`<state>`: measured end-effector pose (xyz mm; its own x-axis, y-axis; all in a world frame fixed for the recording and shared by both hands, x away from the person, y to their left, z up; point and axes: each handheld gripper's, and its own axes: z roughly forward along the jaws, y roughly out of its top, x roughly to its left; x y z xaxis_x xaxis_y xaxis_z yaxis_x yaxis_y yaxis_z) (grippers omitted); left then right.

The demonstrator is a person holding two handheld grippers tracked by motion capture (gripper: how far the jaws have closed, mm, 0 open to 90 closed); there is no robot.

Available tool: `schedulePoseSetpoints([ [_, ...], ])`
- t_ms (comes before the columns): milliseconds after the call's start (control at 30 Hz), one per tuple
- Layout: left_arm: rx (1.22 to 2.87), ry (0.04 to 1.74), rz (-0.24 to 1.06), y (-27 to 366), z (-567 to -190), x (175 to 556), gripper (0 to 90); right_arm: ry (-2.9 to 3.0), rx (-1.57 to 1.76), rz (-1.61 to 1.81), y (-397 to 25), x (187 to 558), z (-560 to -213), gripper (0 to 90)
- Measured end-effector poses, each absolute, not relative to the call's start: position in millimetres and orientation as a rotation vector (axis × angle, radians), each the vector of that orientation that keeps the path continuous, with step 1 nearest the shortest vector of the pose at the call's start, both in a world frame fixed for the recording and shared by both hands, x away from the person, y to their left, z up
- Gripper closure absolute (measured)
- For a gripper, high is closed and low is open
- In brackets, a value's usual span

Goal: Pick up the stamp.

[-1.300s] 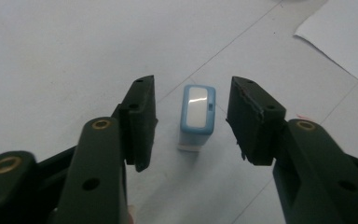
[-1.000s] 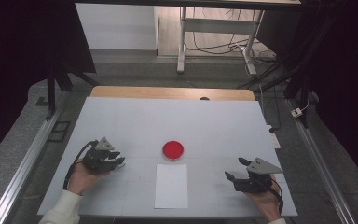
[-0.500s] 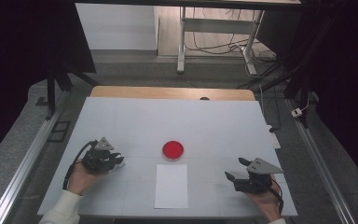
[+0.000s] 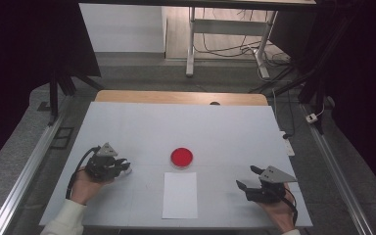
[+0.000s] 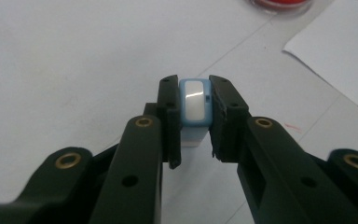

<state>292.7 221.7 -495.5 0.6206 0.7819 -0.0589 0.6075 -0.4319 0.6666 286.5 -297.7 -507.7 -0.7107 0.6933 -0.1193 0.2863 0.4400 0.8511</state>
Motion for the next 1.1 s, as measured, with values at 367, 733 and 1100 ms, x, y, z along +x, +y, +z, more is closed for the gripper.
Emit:
schedulePoseSetpoints([
  [367, 2.085, 1.078, 0.358, 222.9, -486.3, 288.4, 75.4, 2.222, 0.835, 1.183, -298.0, 285.6, -507.2, 23.7],
  [733, 2.0, 1.041, 0.332, 220.8, -475.1, 283.5, 75.4, 2.218, 0.836, 1.177, -298.5, 285.0, -506.3, 24.1],
  [1100, 1.958, 1.002, 0.319, 215.7, -466.5, 280.1, 75.4, 2.21, 0.842, 1.181, -297.8, 283.5, -507.0, 24.1],
])
